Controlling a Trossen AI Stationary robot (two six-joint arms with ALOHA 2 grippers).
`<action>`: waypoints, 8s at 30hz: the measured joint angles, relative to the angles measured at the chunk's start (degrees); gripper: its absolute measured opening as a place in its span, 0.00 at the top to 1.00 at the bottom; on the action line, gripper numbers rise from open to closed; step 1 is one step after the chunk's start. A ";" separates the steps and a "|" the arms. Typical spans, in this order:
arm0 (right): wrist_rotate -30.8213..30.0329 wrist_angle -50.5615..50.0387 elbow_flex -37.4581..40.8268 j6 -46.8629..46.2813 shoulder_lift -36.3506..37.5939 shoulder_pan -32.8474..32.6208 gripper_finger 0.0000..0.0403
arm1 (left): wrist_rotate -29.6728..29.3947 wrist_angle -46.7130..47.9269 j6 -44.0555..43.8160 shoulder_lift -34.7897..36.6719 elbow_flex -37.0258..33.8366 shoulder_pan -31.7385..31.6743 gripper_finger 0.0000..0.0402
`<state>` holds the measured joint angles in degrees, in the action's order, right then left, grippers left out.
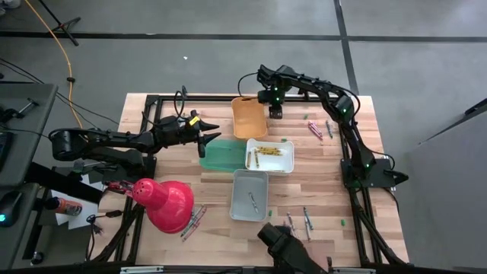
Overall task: Sort crayons
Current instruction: Put the white crayon into the gray bin
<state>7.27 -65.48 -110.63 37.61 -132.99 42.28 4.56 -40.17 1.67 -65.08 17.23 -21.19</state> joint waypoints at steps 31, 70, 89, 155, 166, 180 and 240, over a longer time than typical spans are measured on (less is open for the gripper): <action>21.07 -12.98 -0.15 -5.62 0.22 -6.45 0.99 | -0.02 1.10 3.53 0.00 0.00 -0.04 0.69; 11.33 33.99 39.91 -30.20 29.55 -8.18 1.00 | -6.75 2.20 9.26 0.00 0.00 -0.17 0.69; 0.39 43.03 43.89 -47.83 28.22 -10.44 0.96 | -6.73 -1.61 9.55 0.02 1.73 -0.17 0.69; -14.93 43.99 43.93 -47.64 21.35 -13.26 0.65 | -6.71 -1.76 8.93 0.02 1.77 -0.15 0.69; -11.83 42.18 43.78 -44.70 21.39 -10.14 0.97 | -6.71 -2.07 8.90 0.02 1.77 -0.17 0.69; -19.79 31.57 44.17 -46.35 30.79 -13.55 1.00 | -6.69 6.18 5.78 4.98 1.77 -0.13 0.69; -8.55 94.35 69.94 -25.54 46.44 -46.00 1.00 | -6.26 2.54 18.51 9.88 1.77 15.75 0.69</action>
<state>-1.28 28.88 -40.69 12.08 -86.55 -3.71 -1.70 -37.62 20.18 -55.20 19.00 -5.44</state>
